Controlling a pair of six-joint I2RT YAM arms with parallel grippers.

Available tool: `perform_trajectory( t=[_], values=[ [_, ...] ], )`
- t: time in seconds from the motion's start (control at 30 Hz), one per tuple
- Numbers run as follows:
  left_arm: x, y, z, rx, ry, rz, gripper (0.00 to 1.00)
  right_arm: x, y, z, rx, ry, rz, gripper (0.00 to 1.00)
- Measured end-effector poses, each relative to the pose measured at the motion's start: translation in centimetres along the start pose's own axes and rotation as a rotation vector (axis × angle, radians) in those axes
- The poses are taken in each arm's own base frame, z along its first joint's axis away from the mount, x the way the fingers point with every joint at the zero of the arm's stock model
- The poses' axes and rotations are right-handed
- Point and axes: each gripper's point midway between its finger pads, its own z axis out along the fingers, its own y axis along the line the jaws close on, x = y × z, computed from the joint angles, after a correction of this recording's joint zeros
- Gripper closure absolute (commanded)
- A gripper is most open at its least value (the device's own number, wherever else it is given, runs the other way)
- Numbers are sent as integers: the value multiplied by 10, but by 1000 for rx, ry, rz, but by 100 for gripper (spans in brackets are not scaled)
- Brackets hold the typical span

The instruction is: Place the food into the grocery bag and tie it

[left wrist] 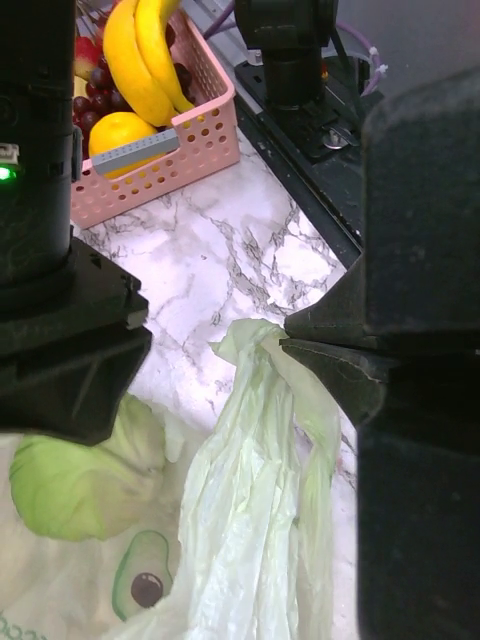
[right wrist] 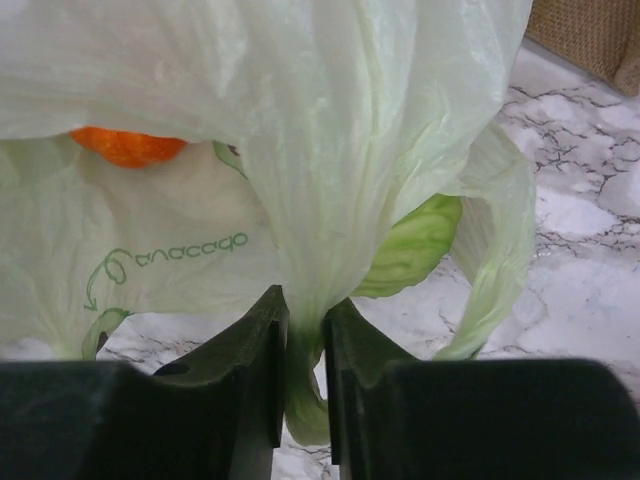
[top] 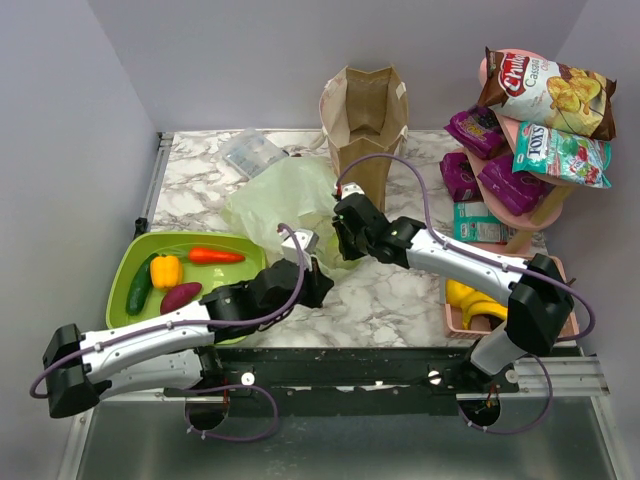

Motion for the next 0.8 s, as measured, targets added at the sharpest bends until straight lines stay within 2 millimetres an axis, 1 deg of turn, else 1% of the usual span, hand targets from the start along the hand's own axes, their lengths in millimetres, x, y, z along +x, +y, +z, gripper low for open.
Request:
perform_trajectory(
  t=[0.07,0.13,0.23,0.3,0.37,0.5,0.6,0.73,0.77,0.8],
  values=[
    [-1,5,-9,-1,-19,-22,100,1,0,0,0,2,-2,93],
    [0,10,-15,-11,-20,-33,100,1,0,0,0,5,-1,99],
    [-1,17,-24,-29,-25,-46,100,3,-2,-4,9,24,-5,99],
    [-6,21,-34,-47,-38,-60,100,-4,-2,-10,13,23,-3,99],
    [-14,23,-43,-64,-54,-73,100,-23,-1,-20,21,-7,10,99],
    [-51,16,-64,-83,-119,-105,100,-75,6,-48,15,-112,53,99],
    [-79,9,-81,-84,-173,-126,100,-118,11,-77,3,-204,82,99],
    [-112,4,-102,-88,-238,-149,100,-163,13,-106,-6,-308,110,99],
    [-119,4,-107,-89,-253,-155,100,-171,11,-111,-2,-328,114,99],
    [-121,6,-110,-99,-258,-153,100,-176,10,-115,3,-340,116,99]
  ],
)
